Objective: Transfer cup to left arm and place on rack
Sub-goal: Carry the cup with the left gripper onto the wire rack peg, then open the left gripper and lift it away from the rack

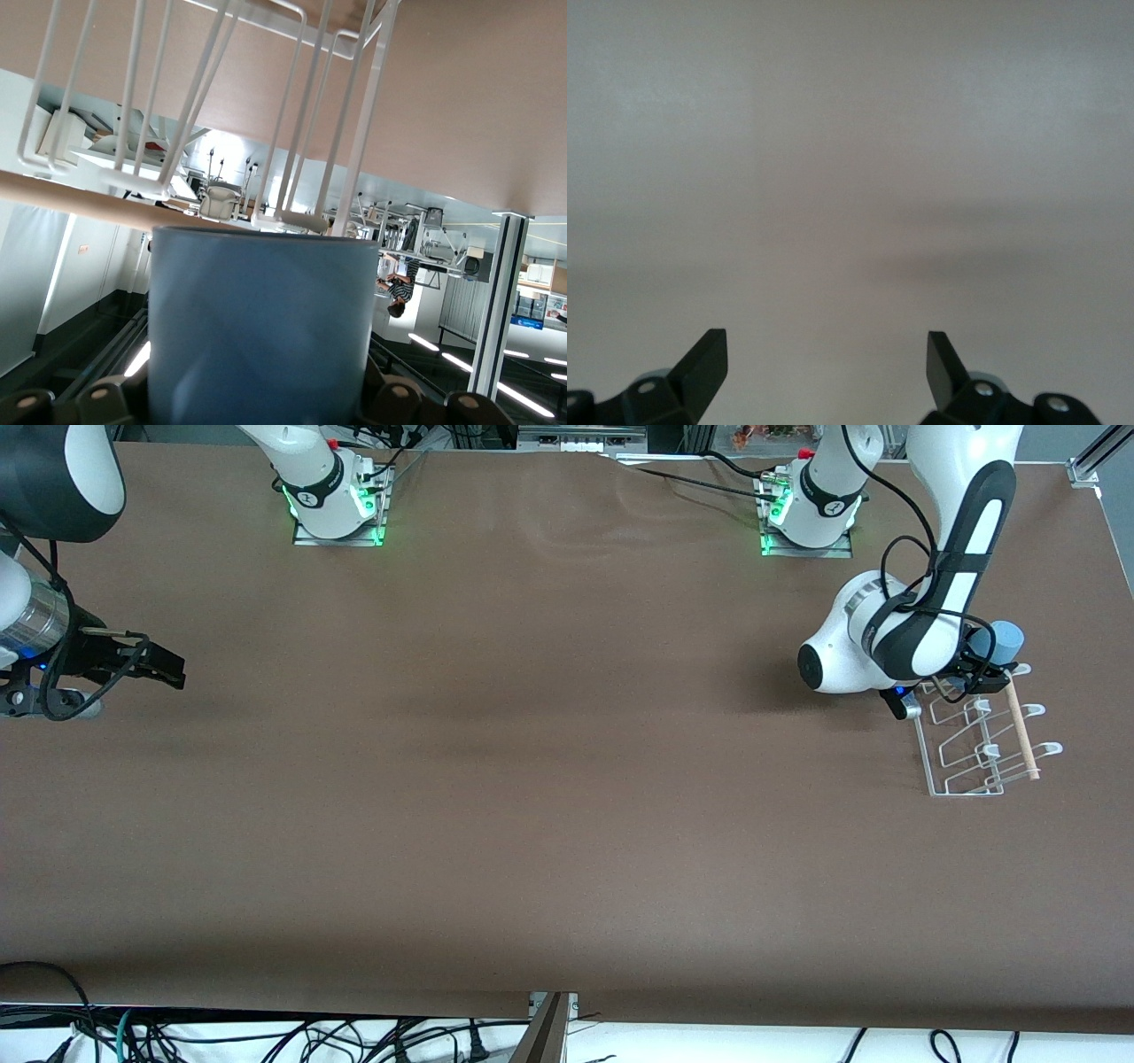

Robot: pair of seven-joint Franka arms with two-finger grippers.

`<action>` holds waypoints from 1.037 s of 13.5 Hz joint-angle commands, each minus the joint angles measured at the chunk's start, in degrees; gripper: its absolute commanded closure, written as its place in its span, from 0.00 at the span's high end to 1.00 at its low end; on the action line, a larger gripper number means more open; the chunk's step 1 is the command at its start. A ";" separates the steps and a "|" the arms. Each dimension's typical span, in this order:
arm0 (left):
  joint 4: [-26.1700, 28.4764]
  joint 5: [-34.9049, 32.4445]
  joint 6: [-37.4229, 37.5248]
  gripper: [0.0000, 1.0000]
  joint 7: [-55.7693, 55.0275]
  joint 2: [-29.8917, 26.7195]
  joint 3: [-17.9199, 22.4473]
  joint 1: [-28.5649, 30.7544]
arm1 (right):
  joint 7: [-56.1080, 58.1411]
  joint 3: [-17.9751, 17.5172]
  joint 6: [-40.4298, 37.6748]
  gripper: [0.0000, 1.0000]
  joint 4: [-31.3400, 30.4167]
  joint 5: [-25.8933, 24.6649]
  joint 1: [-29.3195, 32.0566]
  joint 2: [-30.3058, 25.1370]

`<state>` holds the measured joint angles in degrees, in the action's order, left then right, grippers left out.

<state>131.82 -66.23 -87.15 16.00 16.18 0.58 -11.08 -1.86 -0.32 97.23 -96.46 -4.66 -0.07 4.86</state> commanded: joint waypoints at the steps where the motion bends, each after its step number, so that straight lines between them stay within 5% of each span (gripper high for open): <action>1: 1.95 -1.63 -2.31 0.00 -1.06 -0.98 -0.40 1.32 | 1.59 -0.38 -3.18 0.99 1.18 1.14 0.77 -0.11; 3: 2.30 -1.71 -3.02 0.09 -1.94 -0.63 -0.40 1.76 | 3.34 -0.03 -3.45 0.99 1.45 1.06 0.77 -0.37; 4: 2.30 -1.80 -3.28 0.46 -2.90 -0.62 -0.40 2.37 | 3.61 -0.29 -4.23 0.99 2.14 1.06 0.77 -0.55; 5: 2.30 -1.80 -3.29 0.98 -3.95 -0.54 -0.40 2.38 | 3.70 -0.47 -6.59 0.99 3.72 1.14 0.77 -0.73; 11: 1.25 -1.54 -3.37 1.00 -4.92 -1.50 -0.49 2.46 | 4.32 -0.65 -10.39 0.99 4.79 3.61 0.60 -0.73; 14: -5.22 7.21 -5.47 1.00 -5.72 -1.59 -0.49 2.55 | 4.14 -0.65 -10.92 0.99 5.75 3.17 0.33 -0.29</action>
<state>130.63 -64.18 -91.20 10.22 15.86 0.48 -9.16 1.20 -0.62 87.47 -92.02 -1.98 -0.11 4.56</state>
